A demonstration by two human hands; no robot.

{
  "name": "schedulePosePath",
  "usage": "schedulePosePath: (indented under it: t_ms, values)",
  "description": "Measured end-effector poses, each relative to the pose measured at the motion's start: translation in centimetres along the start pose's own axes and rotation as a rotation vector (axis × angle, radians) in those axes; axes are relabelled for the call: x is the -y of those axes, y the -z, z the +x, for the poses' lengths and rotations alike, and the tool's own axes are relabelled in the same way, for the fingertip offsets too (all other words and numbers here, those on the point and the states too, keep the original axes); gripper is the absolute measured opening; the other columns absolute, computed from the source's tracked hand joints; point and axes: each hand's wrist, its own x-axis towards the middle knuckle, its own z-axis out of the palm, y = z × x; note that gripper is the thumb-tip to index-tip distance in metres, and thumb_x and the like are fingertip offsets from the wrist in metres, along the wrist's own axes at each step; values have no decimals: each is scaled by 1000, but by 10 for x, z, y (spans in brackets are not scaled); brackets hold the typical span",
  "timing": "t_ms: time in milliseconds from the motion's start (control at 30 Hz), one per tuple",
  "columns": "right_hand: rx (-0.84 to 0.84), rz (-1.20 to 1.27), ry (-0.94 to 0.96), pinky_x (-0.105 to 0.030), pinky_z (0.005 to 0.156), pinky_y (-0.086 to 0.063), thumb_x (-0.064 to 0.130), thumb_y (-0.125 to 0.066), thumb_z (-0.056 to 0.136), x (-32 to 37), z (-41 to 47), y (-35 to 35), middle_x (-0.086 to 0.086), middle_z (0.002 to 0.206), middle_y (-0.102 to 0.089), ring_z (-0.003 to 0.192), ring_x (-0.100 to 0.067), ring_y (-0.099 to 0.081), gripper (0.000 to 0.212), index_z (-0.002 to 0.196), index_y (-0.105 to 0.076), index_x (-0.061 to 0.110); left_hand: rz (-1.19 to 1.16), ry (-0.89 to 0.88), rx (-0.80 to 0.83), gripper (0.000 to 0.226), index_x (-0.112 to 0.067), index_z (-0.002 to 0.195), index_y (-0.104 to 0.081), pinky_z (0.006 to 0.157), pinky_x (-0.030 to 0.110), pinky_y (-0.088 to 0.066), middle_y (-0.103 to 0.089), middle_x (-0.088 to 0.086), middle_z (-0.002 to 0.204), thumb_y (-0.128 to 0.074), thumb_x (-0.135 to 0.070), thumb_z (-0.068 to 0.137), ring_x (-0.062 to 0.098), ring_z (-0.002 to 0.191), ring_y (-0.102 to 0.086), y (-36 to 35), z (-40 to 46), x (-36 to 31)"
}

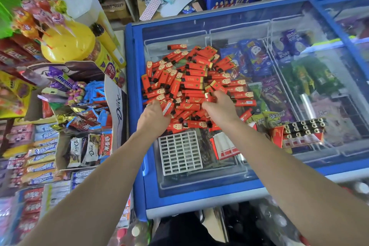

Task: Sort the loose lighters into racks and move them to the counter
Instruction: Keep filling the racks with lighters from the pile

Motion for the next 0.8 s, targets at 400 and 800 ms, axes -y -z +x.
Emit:
schedulePosePath:
  t_ms: [400, 800]
  values:
    - [-374, -224, -26, -34, 63, -48, 19, -59, 96, -44, 2, 69, -5, 92, -68, 79, -22, -66, 23, 116, -58, 8, 194, 5, 11, 70, -6, 153, -28, 71, 41, -48, -61, 17, 125, -67, -23, 98, 35, 106, -65, -15, 9, -19]
    - [-469, 68, 36, -29, 58, -47, 18, -60, 99, -43, -8, 76, -1, 90, -66, 71, -15, -60, 16, 113, -58, 12, -496, 213, 47, 69, -9, 142, -47, 69, 37, -54, -60, 3, 100, -69, -37, 83, 19, 83, -60, 3, -5, -30]
